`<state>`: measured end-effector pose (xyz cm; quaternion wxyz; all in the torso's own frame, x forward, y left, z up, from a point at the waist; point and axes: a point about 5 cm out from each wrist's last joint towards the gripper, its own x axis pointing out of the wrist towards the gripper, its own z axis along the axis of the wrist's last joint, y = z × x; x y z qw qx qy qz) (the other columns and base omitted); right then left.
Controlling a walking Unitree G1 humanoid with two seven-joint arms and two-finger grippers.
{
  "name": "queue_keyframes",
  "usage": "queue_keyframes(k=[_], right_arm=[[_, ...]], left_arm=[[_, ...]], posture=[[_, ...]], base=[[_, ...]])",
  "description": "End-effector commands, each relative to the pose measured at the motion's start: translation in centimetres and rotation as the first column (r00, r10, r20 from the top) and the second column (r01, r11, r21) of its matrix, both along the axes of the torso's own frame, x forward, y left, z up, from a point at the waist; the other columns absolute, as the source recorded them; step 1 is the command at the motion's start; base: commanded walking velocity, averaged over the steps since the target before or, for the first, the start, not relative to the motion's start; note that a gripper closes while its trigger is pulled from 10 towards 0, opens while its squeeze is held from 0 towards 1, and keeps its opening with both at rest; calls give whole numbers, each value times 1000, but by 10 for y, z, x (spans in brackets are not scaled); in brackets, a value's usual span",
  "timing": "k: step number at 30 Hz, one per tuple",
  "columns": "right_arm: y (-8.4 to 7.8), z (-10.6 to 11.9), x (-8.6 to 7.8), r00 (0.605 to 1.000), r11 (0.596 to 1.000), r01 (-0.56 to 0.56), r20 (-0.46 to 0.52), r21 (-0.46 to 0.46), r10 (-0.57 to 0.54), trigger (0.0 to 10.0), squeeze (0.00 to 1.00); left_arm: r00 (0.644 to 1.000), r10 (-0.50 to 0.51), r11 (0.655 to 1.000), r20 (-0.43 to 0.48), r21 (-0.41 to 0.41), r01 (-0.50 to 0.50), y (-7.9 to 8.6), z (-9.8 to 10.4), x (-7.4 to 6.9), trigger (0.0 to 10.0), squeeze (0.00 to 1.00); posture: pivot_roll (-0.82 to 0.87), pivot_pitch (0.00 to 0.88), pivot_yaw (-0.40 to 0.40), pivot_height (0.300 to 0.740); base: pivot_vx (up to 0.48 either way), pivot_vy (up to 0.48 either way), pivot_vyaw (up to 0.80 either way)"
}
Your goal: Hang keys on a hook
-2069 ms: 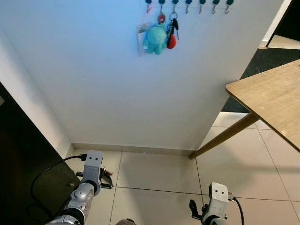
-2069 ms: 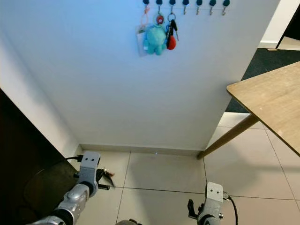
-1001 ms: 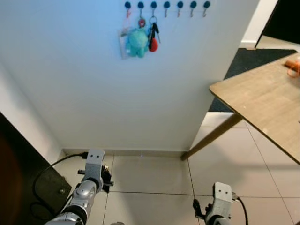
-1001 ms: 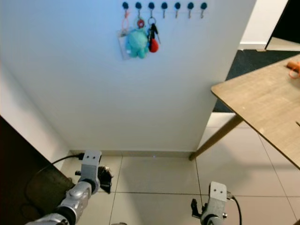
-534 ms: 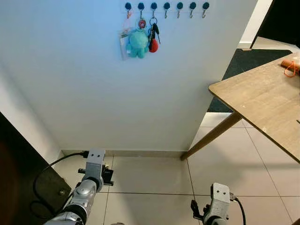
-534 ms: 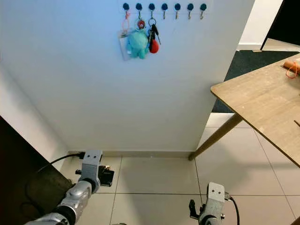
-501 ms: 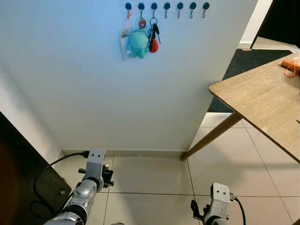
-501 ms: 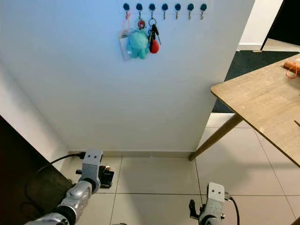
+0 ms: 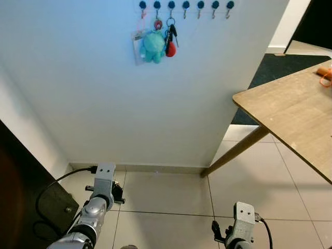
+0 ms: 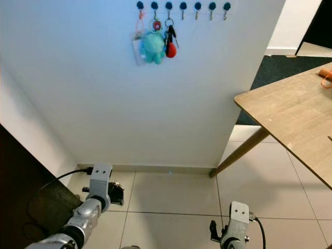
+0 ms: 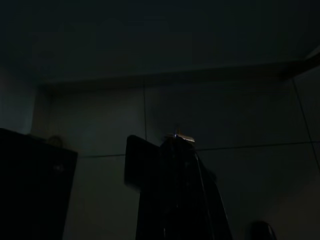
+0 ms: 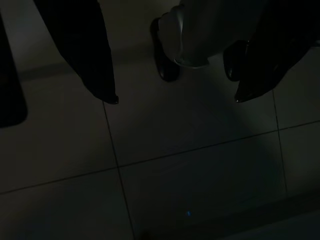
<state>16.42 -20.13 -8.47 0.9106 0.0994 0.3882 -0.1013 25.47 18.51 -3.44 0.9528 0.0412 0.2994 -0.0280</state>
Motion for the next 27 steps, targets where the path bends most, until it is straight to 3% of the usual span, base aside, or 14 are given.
queue_keyframes(k=[1, 4, 10, 14, 27], right_arm=[[1, -2, -4, 1000, 1000, 7, -18, 8, -7, 10000, 0], [2, -3, -4, 1000, 1000, 6, -19, 9, -6, 10000, 0], [4, -3, -4, 1000, 1000, 7, -19, 12, -6, 10000, 0], [3, -3, -4, 1000, 1000, 6, -20, 11, -6, 10000, 0], [1, -3, -5, 1000, 1000, 6, -20, 7, -6, 10000, 0]], left_arm=[[1000, -1, 1000, -25, 20, 2, 3, -2, -3, 10000, 0], [999, -31, 998, -35, 52, 33, 4, -3, -4, 10000, 0], [1000, -16, 999, -22, 27, 17, 2, -3, -4, 10000, 0], [999, 40, 999, -30, 2, -40, 5, -3, -3, 10000, 0], [1000, 14, 1000, -14, 11, -14, 3, 1, 2, 10000, 0]], posture=[[34, 39, 5, 740], [35, 40, 6, 740], [35, 39, 5, 740], [33, 41, 3, 740], [32, 41, 1, 740]], base=[[0, 0, 0], [0, -290, 0], [0, -480, 0], [0, 0, 0], [0, 0, 0]])
